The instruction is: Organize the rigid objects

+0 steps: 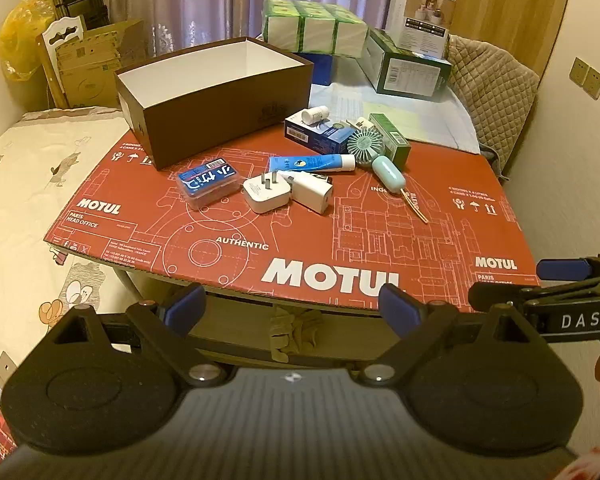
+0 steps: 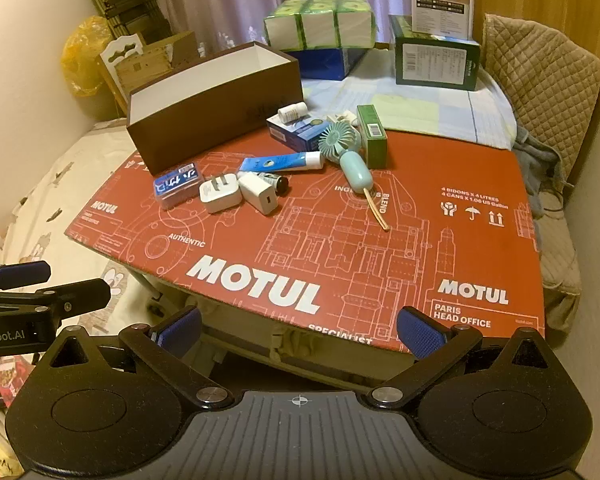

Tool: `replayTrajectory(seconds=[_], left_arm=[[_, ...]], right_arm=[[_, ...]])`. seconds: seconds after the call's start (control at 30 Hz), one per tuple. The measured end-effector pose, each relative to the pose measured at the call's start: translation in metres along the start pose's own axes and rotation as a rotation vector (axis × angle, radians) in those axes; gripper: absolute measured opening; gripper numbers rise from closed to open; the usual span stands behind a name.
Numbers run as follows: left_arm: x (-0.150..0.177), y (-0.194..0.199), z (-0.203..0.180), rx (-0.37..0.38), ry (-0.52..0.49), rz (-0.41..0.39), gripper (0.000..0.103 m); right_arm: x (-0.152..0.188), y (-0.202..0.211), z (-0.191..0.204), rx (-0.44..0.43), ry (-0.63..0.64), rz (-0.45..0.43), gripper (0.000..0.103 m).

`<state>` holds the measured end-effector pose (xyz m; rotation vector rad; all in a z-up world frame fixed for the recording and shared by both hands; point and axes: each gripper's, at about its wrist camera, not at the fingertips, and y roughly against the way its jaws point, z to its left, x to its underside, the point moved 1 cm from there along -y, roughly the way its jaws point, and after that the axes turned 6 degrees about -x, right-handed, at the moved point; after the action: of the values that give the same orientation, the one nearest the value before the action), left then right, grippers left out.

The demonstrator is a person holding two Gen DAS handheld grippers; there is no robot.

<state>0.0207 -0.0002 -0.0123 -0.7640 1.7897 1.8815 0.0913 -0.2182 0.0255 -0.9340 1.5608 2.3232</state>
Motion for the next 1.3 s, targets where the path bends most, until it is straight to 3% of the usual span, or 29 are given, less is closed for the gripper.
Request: replayTrajectory(seconds=[0.9,1.3], left_arm=[[-0.009,-0.008,-0.019,-0.011,-0.002,0.023,0.092],[-0.014,-0.016,-0.03,-0.029,0.01,0.034,0.092]], right_arm=[[-0.005,-0.004,-0.01,-0.003,0.003,0.004,0.101],[-0.014,-0.009,-0.032,-0.024,0.012,0.019,0.101]])
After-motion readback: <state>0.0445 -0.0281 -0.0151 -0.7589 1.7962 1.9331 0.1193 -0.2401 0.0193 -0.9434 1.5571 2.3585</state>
